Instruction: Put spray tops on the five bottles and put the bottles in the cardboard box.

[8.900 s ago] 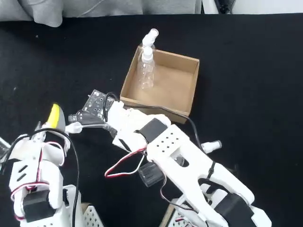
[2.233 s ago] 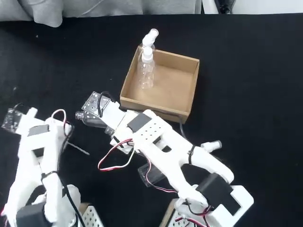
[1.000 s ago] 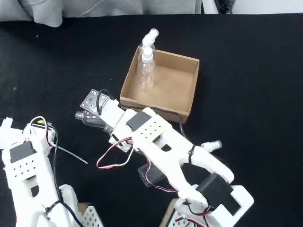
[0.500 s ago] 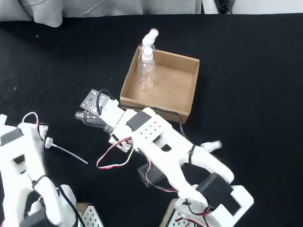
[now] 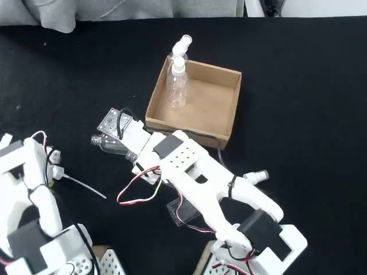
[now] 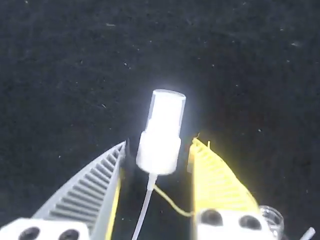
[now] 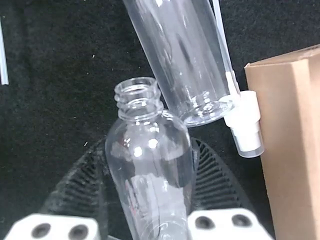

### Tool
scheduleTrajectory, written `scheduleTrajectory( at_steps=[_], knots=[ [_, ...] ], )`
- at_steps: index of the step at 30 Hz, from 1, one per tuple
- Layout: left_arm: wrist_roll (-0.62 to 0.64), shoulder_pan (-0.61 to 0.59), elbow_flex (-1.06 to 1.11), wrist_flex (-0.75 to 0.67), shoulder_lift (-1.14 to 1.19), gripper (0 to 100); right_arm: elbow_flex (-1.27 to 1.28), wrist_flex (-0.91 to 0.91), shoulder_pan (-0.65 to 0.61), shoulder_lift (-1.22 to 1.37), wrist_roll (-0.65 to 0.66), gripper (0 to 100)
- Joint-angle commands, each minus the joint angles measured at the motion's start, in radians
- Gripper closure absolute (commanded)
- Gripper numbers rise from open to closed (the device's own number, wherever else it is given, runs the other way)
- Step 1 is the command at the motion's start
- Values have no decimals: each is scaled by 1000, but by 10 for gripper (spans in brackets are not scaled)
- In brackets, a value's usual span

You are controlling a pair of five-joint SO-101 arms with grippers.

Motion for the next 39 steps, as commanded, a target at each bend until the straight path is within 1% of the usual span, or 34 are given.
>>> scheduleTrajectory(
  at_steps=[1,10,18,20,23,26,30,32,39],
  knots=[
    [-3,-13,-116,2,91,822,-65,9,-18,-7,-2,945],
    [-3,-13,-202,2,247,823,-65,9,-18,-7,-2,945],
    [-3,-13,-208,2,267,828,-65,9,-18,-7,-2,945],
    [-3,-13,-208,2,270,873,-65,9,-18,-7,-2,945],
    [-3,-13,-208,2,270,978,-65,9,-18,-7,-2,945],
    [-3,-12,-208,2,269,947,-65,9,-18,-7,-2,945],
    [-3,-12,-205,2,264,951,-65,9,-18,-7,-2,945],
    [-3,-13,-206,3,262,975,-65,9,-18,-7,-2,945],
    [-3,-16,-208,9,261,972,-65,9,-18,-7,-2,945]
  ],
)
